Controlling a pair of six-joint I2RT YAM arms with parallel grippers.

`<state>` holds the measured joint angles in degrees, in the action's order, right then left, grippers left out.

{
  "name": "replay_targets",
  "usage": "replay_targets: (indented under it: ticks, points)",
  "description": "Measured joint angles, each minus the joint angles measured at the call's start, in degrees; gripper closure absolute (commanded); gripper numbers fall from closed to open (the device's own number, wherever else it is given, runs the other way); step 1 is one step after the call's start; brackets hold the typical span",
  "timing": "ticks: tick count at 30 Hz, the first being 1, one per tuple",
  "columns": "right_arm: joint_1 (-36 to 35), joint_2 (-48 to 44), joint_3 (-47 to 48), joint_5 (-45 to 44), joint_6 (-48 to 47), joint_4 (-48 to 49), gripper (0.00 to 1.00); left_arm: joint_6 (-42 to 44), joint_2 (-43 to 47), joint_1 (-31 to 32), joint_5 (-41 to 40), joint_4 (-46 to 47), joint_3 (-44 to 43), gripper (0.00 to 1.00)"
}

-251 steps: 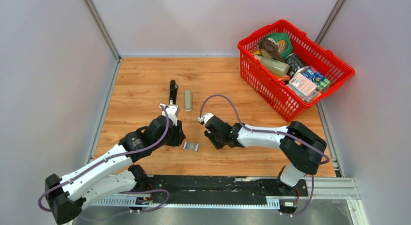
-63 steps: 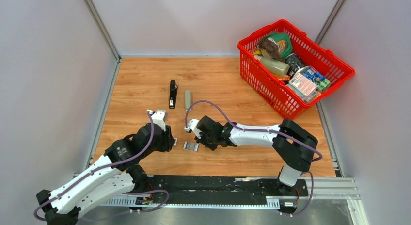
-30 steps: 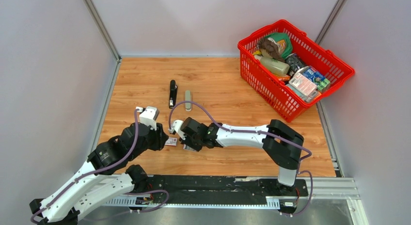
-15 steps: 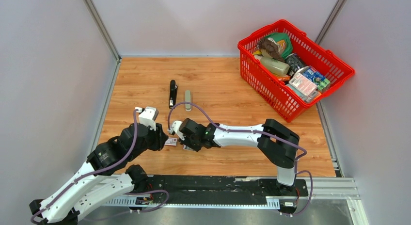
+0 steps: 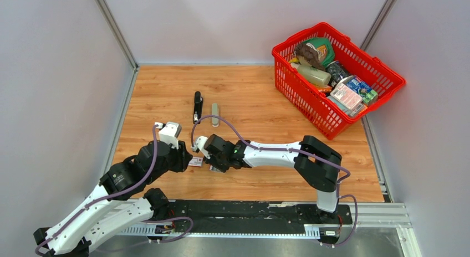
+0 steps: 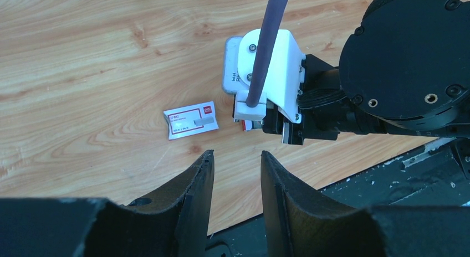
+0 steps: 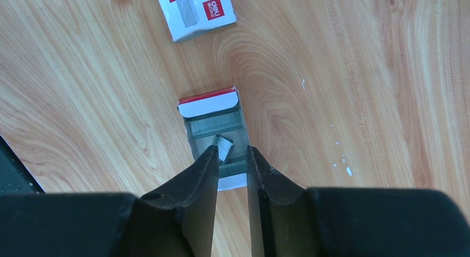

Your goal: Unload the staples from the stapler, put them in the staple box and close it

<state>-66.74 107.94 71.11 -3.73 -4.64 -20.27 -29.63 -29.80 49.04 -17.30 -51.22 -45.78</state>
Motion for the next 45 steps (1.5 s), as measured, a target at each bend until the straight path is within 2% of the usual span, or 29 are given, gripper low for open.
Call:
replay_targets:
  ticks: [12, 20, 27, 30, 36, 40, 45]
  points:
    - [0.0, -0.5, 0.1, -1.1, 0.7, 0.0, 0.70, 0.0, -0.2, 0.0, 0.0, 0.0, 0.1, 0.55]
    - [0.0, -4.9, -1.9, -2.6, 2.3, 0.5, 0.74, 0.0, -0.5, 0.0, 0.0, 0.0, 0.1, 0.55]
    - [0.3, -7.3, -4.2, -6.1, 9.0, 0.4, 0.73, 0.0, -0.9, 0.0, 0.0, 0.0, 0.1, 0.55]
    - [0.7, -8.2, -5.3, -6.3, 12.2, 0.3, 0.78, 0.0, -1.3, 0.0, 0.0, 0.0, 0.1, 0.55]
    - [1.0, -7.7, -5.0, -5.7, 15.5, -0.2, 0.95, 0.0, -2.4, 0.0, 0.0, 0.0, 0.1, 0.55]
    - [1.0, -5.3, -3.4, -4.6, 16.5, -0.2, 0.99, 0.0, -2.5, 0.0, 0.0, 0.0, 0.1, 0.55]
    - [1.0, -3.1, -2.3, -3.3, 16.9, -0.3, 1.00, 0.0, -2.5, 0.0, 0.0, 0.0, 0.1, 0.55]
